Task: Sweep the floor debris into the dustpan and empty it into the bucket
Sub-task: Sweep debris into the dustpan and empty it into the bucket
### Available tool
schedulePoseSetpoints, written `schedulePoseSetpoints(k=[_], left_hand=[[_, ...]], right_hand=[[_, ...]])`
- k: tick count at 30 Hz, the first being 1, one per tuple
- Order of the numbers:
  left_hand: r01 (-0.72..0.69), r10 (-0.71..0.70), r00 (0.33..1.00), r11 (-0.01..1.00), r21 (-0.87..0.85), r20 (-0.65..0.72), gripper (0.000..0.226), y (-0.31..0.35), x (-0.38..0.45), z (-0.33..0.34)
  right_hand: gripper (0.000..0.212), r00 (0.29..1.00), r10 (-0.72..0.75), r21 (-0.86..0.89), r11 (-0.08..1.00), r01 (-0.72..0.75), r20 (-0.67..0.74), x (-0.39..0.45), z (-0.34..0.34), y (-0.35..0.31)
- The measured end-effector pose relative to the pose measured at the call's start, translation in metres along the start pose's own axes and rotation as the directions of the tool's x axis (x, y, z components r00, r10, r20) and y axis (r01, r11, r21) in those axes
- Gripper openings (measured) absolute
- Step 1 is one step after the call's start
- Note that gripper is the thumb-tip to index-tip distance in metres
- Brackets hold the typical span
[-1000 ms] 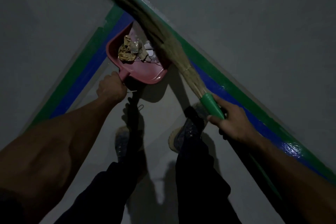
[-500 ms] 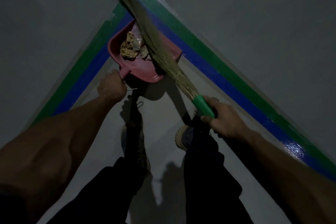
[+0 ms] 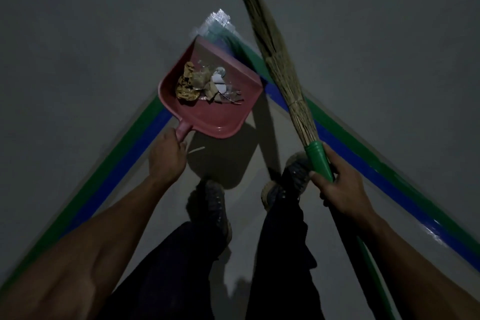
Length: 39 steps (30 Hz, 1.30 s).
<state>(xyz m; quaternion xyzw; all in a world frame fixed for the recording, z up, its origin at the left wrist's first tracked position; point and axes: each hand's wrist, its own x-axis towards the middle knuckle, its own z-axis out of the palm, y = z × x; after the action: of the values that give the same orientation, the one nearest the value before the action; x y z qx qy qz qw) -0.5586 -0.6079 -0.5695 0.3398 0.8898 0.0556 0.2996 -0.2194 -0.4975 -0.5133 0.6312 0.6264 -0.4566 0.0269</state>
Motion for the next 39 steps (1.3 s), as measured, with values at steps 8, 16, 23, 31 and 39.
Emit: schedulePoseSetpoints(k=[8,16,23,31,39], left_hand=[[0.026,-0.03,0.998,0.998,-0.058,-0.058,0.029,-0.015,-0.152,-0.131],[0.049,-0.077,0.966,0.992,-0.115,-0.247,0.022,-0.04,-0.317,-0.196],[0.132,-0.196,0.91,0.972,-0.193,-0.366,0.025,-0.067,-0.472,-0.175],[0.352,-0.474,0.796,0.869,-0.349,-0.378,0.027,-0.113,-0.683,-0.142],[0.505,-0.725,0.577,0.679,-0.532,-0.376,0.028,-0.177,-0.848,-0.113]], right_hand=[[0.074,0.999,-0.02,-0.012,1.0,0.02,0.046,-0.127,-0.05,-0.089],[0.075,0.974,-0.208,-0.077,0.974,0.214,0.086,-0.247,-0.069,-0.12],[0.075,0.91,-0.394,-0.119,0.905,0.408,0.126,-0.34,-0.072,-0.085],[0.059,0.78,-0.551,-0.063,0.803,0.592,0.297,-0.473,-0.057,-0.062],[0.062,0.598,-0.605,-0.06,0.675,0.735,0.526,-0.583,0.018,-0.063]])
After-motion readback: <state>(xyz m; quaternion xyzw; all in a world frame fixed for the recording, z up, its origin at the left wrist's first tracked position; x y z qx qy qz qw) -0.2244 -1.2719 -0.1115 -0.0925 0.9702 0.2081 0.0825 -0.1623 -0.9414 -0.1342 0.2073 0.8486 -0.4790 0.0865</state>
